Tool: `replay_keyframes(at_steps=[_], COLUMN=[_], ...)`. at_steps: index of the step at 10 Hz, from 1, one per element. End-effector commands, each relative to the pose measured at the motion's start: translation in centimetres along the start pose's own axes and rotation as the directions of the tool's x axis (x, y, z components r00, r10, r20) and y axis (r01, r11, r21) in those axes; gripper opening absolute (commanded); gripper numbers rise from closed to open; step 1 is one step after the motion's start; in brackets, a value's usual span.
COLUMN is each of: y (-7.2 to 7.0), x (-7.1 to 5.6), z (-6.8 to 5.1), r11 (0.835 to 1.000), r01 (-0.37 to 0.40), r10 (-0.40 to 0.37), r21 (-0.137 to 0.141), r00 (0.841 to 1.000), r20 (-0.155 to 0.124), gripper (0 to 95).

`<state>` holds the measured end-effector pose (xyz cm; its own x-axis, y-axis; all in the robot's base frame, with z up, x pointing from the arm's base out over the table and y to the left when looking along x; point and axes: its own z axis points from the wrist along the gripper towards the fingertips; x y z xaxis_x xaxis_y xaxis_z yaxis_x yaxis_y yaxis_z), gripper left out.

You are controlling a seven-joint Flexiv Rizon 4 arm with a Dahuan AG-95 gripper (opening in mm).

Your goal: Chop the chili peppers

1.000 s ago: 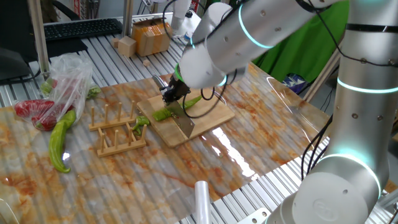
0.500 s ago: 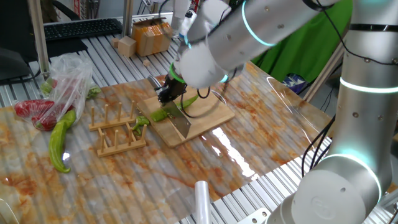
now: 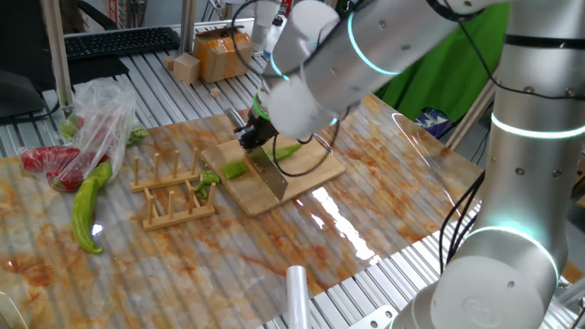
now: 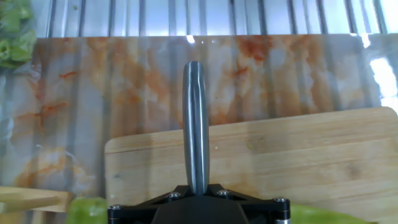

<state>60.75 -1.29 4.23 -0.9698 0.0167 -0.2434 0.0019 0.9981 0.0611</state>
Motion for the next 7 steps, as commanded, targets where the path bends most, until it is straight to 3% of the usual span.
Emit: replay_keyframes(at_steps=[1,7], y=[-0.01,-0.04], x=[-0.21,-0.4], z=[-0.71,-1.57], r11=[1.0,1.0], r01=[0.003,0.008], r10=[-0.003,-0.008], r21=[0.003,0.008], r00=[1.0,1.0], r20=[-0.006,-0.024], gripper=[0.0,0.0])
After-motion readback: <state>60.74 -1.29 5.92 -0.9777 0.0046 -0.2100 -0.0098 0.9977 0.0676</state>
